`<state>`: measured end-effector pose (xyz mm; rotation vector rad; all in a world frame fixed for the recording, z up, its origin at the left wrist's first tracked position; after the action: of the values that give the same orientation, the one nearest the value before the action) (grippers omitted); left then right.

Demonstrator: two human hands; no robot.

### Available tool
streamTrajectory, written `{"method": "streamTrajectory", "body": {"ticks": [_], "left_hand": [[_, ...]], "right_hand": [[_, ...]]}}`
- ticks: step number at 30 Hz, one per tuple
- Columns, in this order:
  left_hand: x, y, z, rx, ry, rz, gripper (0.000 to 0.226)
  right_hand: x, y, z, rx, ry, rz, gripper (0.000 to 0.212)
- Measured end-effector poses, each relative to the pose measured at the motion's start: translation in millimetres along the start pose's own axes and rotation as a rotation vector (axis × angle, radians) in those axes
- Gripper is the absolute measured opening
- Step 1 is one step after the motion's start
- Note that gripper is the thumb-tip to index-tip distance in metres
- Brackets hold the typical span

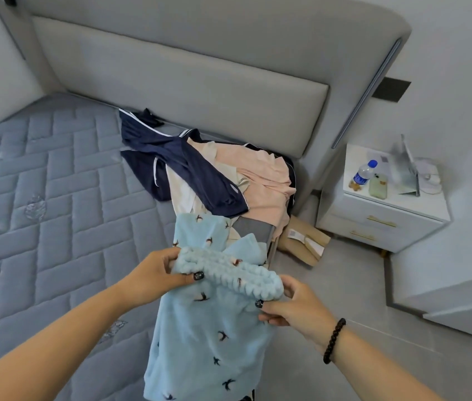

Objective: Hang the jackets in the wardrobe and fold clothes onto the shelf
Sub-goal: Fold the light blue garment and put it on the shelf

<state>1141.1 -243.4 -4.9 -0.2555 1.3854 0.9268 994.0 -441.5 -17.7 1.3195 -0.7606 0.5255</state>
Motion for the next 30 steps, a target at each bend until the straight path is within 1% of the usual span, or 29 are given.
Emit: {"method": "streamTrajectory", "body": {"ticks": [3,6,9,11,13,16,19,22,24,26,28,30], "left_hand": [[6.4,-30.4,-0.6,-0.016,-0.05,0.036,0.043],[-1.6,-62.4,1.1,-0.023,-0.1,0.05,0.037],[-25.1,-95.2,15.6,-0.04,-0.173,0.05,0.035],[-56.6,-116.9,35.5,-0.081,-0.195,0.037,0.03],[-105.6,-139.7,62.9,-0.178,-0.154,-0.019,0.027],[-207.0,-164.2,107.1,-0.352,-0.01,-0.187,0.024],[-327.7,-162.5,142.9,-0.453,0.094,-0.396,0.026],[-445.2,-130.0,171.8,-0.53,0.154,-0.59,0.028],[-511.9,-96.7,187.4,-0.573,0.155,-0.711,0.027],[-563.3,-58.8,197.5,-0.598,0.15,-0.829,0.025],[-596.1,-21.5,201.2,-0.602,0.146,-0.918,0.028],[-611.9,12.5,199.8,-0.595,0.146,-0.985,0.033]], "right_hand": [[-0.7,-28.0,7.5,-0.018,0.029,-0.055,0.035],[19.8,-55.9,16.1,-0.035,0.111,-0.059,0.034],[58.5,-77.1,22.7,-0.025,0.171,-0.031,0.029],[103.8,-87.2,30.6,-0.036,0.188,0.027,0.026],[168.9,-91.2,45.5,-0.098,0.191,0.135,0.026],[290.7,-72.5,72.1,-0.205,0.185,0.359,0.027],[412.3,-20.2,95.8,-0.322,0.219,0.574,0.025],[508.4,57.5,107.3,-0.411,0.181,0.757,0.023],[555.2,112.2,109.6,-0.439,0.15,0.874,0.025],[586.9,162.1,109.0,-0.45,0.146,0.978,0.028],[603.0,206.2,107.5,-0.46,0.142,1.056,0.035],[606.0,241.4,104.1,-0.464,0.141,1.106,0.04]]}}
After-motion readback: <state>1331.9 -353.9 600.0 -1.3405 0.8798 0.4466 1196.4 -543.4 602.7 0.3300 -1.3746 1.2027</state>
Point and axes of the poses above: each hand's wrist, its own y-axis away from the middle knuckle, its own z-axis out of the back of the hand, x = y × z, the point moved 9 cm from there along -y, towards the middle knuckle, and after that the axes turned 3 degrees about -z, right-handed, at the moved point
